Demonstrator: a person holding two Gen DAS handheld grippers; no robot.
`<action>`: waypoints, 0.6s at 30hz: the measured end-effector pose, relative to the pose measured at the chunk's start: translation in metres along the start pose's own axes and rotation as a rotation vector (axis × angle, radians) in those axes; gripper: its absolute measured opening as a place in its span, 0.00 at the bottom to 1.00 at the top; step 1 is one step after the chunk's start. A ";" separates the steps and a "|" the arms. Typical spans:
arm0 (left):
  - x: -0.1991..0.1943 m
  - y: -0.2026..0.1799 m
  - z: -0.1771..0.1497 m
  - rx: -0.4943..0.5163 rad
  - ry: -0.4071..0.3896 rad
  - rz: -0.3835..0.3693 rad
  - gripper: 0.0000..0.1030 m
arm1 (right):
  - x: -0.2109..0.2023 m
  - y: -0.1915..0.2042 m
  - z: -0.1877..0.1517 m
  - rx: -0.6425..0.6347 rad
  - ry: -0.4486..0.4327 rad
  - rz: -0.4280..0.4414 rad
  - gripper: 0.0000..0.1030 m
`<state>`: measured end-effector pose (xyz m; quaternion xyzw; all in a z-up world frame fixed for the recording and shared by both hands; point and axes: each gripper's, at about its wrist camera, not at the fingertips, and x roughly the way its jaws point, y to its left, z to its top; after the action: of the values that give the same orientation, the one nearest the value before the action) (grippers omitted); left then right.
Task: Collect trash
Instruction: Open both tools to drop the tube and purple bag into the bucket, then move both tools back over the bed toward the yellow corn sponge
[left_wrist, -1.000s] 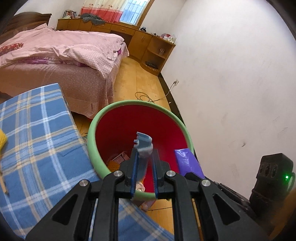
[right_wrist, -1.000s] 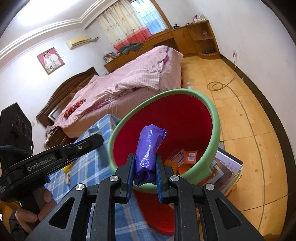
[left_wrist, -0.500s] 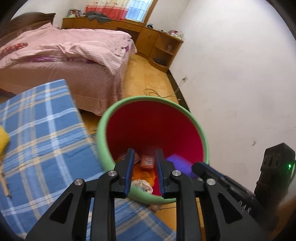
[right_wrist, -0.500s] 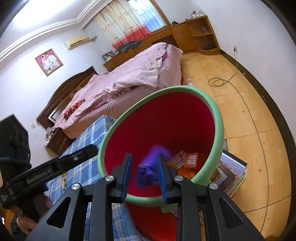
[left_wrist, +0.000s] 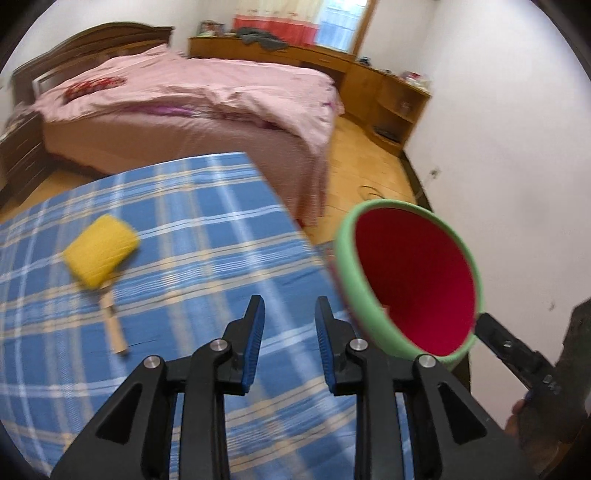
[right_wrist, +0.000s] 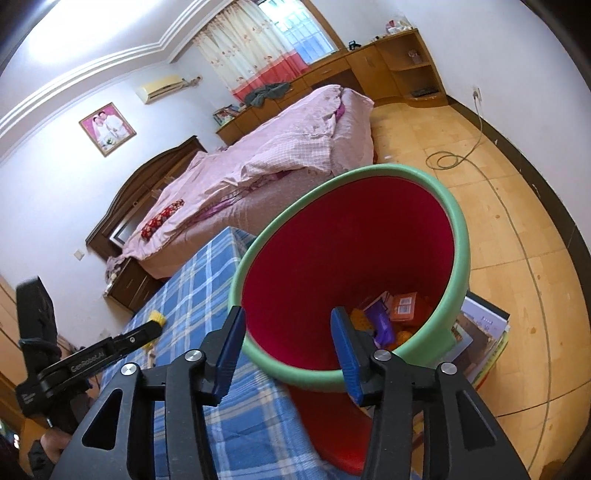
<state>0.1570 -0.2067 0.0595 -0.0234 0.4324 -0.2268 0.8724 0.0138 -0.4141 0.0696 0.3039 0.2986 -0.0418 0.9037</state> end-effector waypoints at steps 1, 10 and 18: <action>-0.001 0.008 -0.001 -0.015 0.000 0.020 0.26 | 0.001 -0.001 0.000 0.003 0.002 0.003 0.50; 0.000 0.073 -0.009 -0.126 0.018 0.203 0.26 | 0.002 0.001 -0.009 0.009 0.027 0.014 0.54; 0.022 0.100 -0.015 -0.157 0.098 0.297 0.26 | 0.008 -0.004 -0.006 0.009 0.040 0.034 0.54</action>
<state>0.1943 -0.1240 0.0105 -0.0164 0.4896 -0.0618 0.8696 0.0165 -0.4134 0.0590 0.3139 0.3110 -0.0215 0.8968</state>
